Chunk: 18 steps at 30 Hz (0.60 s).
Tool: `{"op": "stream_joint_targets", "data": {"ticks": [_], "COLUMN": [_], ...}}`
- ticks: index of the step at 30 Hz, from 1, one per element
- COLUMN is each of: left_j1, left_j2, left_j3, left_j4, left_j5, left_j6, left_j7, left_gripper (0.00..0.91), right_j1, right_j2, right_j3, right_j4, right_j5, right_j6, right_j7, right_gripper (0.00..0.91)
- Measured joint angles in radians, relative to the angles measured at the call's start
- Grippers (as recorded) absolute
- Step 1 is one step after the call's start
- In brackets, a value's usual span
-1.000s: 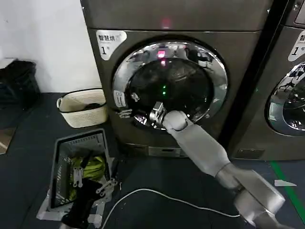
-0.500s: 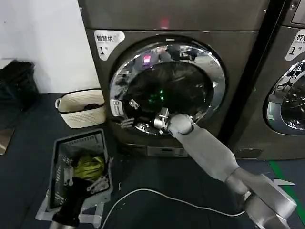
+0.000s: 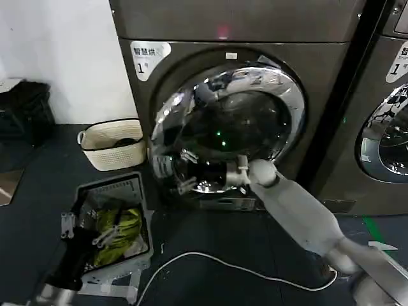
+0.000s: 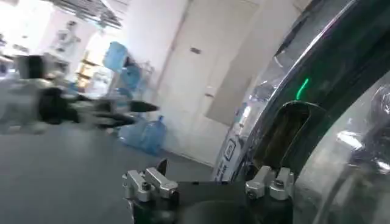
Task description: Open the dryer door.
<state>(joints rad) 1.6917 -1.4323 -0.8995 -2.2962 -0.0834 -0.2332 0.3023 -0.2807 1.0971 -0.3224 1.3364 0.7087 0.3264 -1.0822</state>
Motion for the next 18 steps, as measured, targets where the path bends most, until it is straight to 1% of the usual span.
{"op": "stream_joint_targets", "data": {"ticks": [5,12,15,18], "left_j1": [-0.025,-0.073,-0.096,-0.122], "left_j2": [0.028,0.085,0.111,0.141], "left_j3": [-0.012,-0.003,0.004,0.017], "left_j4": [0.018,0.057,0.075,0.092], "left_j5": [-0.025,-0.043,-0.053,-0.061], "left_j6": [0.015,0.032,0.044,0.059], "left_j7": [0.007,0.02,0.024,0.025], "left_gripper": [0.907,0.907,0.907,0.907], "right_j1": [-0.049,-0.132,-0.176,-0.23], "right_j2": [-0.068,-0.172,-0.218,-0.267], "right_j3": [0.036,0.105,0.148,0.209], "right_j4": [0.094,0.223,0.277,0.325], "right_j5": [0.003,0.044,0.046,0.039], "right_j6": [-0.003,-0.03,-0.035,-0.029], "right_j7": [-0.044,-0.101,-0.111,-0.111], "right_gripper": [0.907,0.907,0.907,0.907]}}
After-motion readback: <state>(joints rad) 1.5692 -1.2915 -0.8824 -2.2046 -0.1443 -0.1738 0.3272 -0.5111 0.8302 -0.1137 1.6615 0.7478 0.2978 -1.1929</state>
